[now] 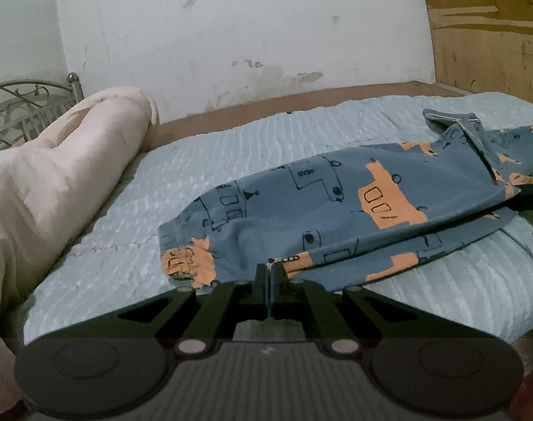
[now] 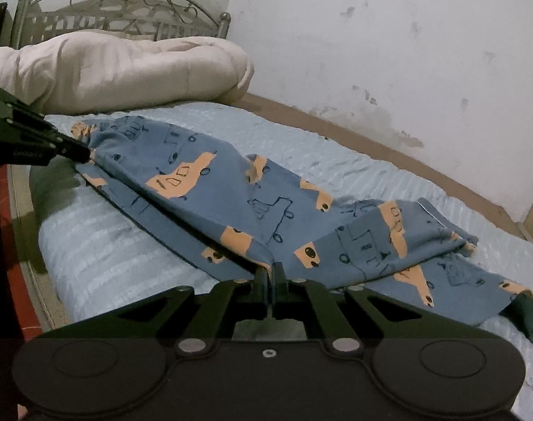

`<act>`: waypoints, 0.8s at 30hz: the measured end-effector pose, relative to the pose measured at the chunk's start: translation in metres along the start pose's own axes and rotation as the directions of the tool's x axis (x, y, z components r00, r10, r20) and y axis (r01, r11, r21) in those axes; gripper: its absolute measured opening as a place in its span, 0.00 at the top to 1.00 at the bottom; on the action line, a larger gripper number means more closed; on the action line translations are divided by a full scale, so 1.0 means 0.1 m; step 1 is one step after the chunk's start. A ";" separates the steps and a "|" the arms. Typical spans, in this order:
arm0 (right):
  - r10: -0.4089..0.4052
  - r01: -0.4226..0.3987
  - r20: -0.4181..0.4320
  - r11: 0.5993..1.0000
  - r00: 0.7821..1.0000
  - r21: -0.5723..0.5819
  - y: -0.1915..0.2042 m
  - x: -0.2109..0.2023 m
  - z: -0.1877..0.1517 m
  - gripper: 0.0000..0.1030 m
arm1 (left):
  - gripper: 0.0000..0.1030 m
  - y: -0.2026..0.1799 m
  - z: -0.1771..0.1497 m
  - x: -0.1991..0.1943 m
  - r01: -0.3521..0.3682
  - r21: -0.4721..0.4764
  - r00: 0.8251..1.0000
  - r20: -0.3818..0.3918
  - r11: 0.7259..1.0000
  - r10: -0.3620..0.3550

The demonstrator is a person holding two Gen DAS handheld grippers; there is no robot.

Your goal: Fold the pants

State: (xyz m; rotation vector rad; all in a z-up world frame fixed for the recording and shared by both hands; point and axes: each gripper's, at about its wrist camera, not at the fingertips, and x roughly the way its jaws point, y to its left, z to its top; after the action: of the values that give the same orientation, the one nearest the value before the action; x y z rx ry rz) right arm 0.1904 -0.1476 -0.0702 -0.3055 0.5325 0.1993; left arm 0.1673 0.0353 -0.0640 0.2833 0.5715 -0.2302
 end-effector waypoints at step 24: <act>0.032 -0.035 0.025 0.990 0.999 0.139 -0.21 -0.18 -0.13 0.56 | 0.32 -0.32 0.26 -0.13 0.147 -0.180 0.989 0.032 0.973 -0.143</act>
State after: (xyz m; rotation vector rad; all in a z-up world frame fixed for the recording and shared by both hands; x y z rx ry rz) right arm 0.1750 -0.1736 -0.0667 -0.1583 0.5269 0.1968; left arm 0.1606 -0.0019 -0.0422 0.0622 0.5908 -0.3193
